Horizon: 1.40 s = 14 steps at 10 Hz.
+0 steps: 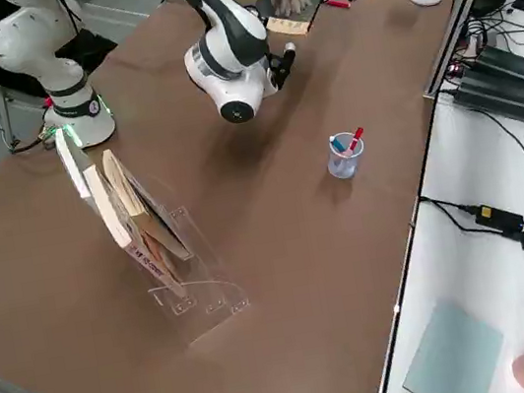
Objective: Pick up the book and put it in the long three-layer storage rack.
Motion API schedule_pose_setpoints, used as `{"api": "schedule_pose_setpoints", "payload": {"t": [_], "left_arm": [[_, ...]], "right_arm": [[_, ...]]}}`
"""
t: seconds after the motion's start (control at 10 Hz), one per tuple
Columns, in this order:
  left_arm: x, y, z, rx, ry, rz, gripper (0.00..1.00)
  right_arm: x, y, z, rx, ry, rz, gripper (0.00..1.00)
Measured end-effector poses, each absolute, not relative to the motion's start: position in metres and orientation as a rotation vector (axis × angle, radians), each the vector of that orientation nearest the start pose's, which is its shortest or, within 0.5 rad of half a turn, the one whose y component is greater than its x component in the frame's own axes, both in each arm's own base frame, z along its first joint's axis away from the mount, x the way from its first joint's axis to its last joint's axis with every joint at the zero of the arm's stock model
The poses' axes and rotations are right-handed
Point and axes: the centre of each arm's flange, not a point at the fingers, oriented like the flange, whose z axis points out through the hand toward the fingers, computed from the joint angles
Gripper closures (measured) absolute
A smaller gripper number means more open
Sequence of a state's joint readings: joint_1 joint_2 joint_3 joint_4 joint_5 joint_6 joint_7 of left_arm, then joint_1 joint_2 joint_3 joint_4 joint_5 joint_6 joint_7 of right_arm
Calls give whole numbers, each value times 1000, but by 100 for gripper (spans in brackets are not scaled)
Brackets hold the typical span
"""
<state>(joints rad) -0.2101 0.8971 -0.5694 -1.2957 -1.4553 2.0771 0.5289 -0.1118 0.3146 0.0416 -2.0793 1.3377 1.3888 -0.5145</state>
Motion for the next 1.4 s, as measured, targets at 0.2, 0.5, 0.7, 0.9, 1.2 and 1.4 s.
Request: {"api": "schedule_pose_setpoints", "payload": {"t": [0.2, 0.5, 0.7, 0.9, 1.2, 1.4], "left_arm": [[602, -478, 320, 1508, -108, -230, 95], [605, -477, 324, 1501, -107, -222, 64], [606, -477, 325, 1499, -107, -219, 59], [606, -477, 326, 1499, -108, -217, 54], [607, -476, 327, 1498, -107, -215, 51], [610, -473, 329, 1500, -105, -205, 51]], "right_arm": [[532, 79, 321, -1591, 99, 446, 85], [542, 75, 337, -1603, 121, 453, 85], [552, 67, 352, -1617, 149, 455, 85], [562, 58, 366, -1641, 169, 456, 85], [574, 36, 387, -1746, 150, 456, 85], [580, 17, 404, -1831, 126, 451, 85]]}}
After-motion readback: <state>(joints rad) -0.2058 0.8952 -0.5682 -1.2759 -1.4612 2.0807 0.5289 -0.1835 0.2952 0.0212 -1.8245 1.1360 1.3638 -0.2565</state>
